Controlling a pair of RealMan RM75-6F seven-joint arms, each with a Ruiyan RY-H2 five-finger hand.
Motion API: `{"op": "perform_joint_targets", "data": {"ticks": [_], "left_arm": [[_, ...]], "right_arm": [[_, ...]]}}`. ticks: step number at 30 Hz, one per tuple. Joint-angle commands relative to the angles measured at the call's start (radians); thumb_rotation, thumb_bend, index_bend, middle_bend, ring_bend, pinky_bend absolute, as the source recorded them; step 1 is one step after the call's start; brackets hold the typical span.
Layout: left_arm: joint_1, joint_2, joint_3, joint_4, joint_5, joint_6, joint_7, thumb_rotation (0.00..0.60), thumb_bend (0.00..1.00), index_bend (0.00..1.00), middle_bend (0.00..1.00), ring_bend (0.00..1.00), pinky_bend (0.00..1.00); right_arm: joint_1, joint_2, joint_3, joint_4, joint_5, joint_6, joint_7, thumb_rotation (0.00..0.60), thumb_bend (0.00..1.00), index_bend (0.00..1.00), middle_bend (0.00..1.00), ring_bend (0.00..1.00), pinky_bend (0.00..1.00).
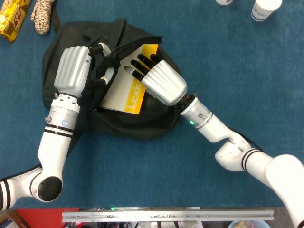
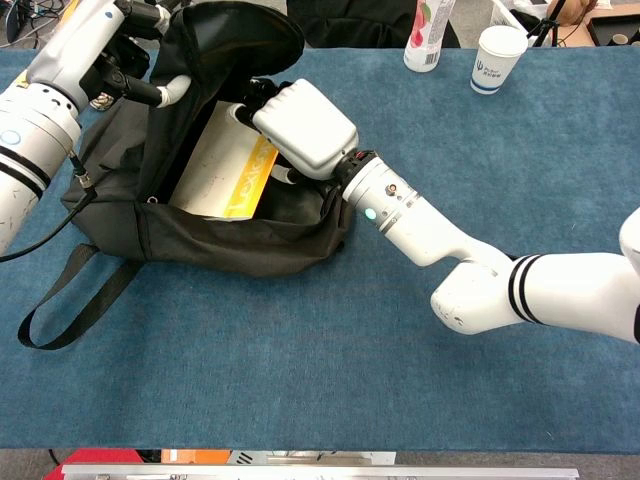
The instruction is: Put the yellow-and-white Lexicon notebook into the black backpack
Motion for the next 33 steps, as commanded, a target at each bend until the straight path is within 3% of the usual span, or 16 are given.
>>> {"op": "perform_joint_targets", "data": {"ticks": [1,6,12,20,23,26,28,33], "left_arm": [[0.001,0.002,0.0,0.0,0.0,0.0,0.0,0.6,0.4,0.82,0.99,0.95,1.0],[0.001,0.005,0.004,-0.002,0.002,-0.002,0.0,0.6,0.4,0.82,0.99,0.95,1.0],[0.0,0.006,0.01,-0.007,0.005,-0.002,0.01,0.6,0.4,0.81,0.98,0.94,1.0],[0.0,0.021,0.032,-0.02,0.012,-0.033,0.002,0.6,0.4,0.75,0.93,0.9,1.0],[-0.004,0.047,0.057,-0.039,0.022,-0.074,0.001,0.6,0.4,0.64,0.84,0.81,0.95],[-0.013,0.097,0.093,-0.079,0.036,-0.134,0.016,0.6,0.4,0.45,0.69,0.65,0.85],[-0.019,0.128,0.114,-0.11,0.043,-0.169,0.031,0.6,0.4,0.32,0.57,0.54,0.74],[-0.049,0.19,0.15,-0.176,0.017,-0.265,0.061,0.6,0.37,0.14,0.32,0.3,0.47]], "right_arm": [[-0.013,0.034,-0.014,-0.037,-0.01,0.008,-0.011,0.6,0.16,0.3,0.33,0.26,0.45],[-0.049,0.126,-0.034,-0.154,-0.022,0.029,-0.038,0.6,0.16,0.28,0.31,0.24,0.42],[-0.105,0.281,-0.046,-0.366,-0.026,0.058,-0.13,0.6,0.16,0.09,0.25,0.17,0.31],[-0.209,0.53,-0.053,-0.692,-0.009,0.11,-0.225,0.6,0.15,0.06,0.23,0.14,0.28],[-0.248,0.616,-0.054,-0.781,-0.002,0.132,-0.244,0.6,0.15,0.06,0.24,0.14,0.28],[-0.282,0.686,-0.049,-0.834,0.007,0.152,-0.253,0.6,0.15,0.06,0.23,0.14,0.28],[-0.302,0.724,-0.047,-0.852,0.013,0.161,-0.247,0.6,0.15,0.06,0.23,0.14,0.28],[-0.34,0.778,-0.047,-0.875,0.031,0.158,-0.24,0.6,0.15,0.06,0.23,0.14,0.28]]}}
